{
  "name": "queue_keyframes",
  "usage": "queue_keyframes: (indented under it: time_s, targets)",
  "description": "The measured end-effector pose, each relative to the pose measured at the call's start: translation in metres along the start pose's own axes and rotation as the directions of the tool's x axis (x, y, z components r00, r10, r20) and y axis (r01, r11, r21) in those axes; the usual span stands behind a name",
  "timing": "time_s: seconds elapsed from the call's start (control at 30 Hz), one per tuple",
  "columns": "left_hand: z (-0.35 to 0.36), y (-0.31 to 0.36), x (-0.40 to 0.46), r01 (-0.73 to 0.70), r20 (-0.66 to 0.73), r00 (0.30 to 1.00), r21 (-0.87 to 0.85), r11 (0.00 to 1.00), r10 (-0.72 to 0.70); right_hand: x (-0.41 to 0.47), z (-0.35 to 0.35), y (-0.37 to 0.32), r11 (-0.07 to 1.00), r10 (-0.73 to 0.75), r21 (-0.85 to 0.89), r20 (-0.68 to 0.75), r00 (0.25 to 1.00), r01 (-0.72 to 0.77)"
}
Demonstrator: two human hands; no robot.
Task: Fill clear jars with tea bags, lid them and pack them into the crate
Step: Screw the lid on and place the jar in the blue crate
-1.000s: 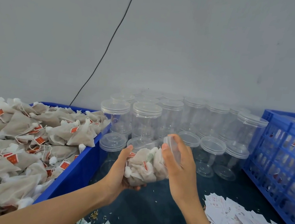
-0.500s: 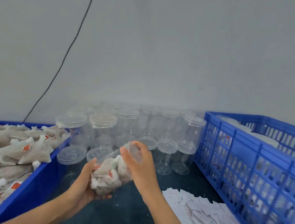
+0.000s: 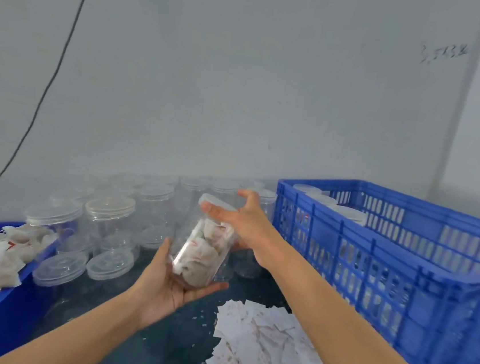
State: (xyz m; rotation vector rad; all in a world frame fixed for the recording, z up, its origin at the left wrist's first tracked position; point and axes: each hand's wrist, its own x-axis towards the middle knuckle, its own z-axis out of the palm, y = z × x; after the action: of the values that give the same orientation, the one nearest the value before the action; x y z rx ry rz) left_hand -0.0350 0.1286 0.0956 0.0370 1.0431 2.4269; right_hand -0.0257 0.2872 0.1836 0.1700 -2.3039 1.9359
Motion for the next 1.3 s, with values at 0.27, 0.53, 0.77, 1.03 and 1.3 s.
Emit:
queue_keyframes:
  time_s: [0.27,0.53,0.77,1.03,1.3]
  targets:
    - [0.079,-0.016,0.048,-0.007,0.031,0.999,0.36,0.933,-0.005,0.001,-0.081,-0.03,0.995,-0.054,-0.087,-0.185,0.981,0.039]
    - [0.172,-0.015,0.086,-0.533,0.259,0.833,0.614,0.582,0.489,0.004,-0.175,-0.065,0.983,-0.059,-0.182,-0.296,0.953,0.005]
    - [0.243,-0.027,0.126,-0.59,0.463,0.803,0.705,0.394,0.375,0.018,-0.244,-0.078,0.977,-0.097,-0.213,-0.431,0.897,0.004]
    - [0.294,-0.034,0.189,-0.514,0.43,0.857,0.751,0.414,0.284,0.071,-0.301,-0.063,0.926,-0.163,-0.376,-0.484,0.86,-0.036]
    - [0.286,-0.007,0.271,-0.574,0.499,0.812,0.778,0.256,0.303,0.151,-0.316,-0.022,0.81,-0.098,-0.558,-0.434,0.896,-0.182]
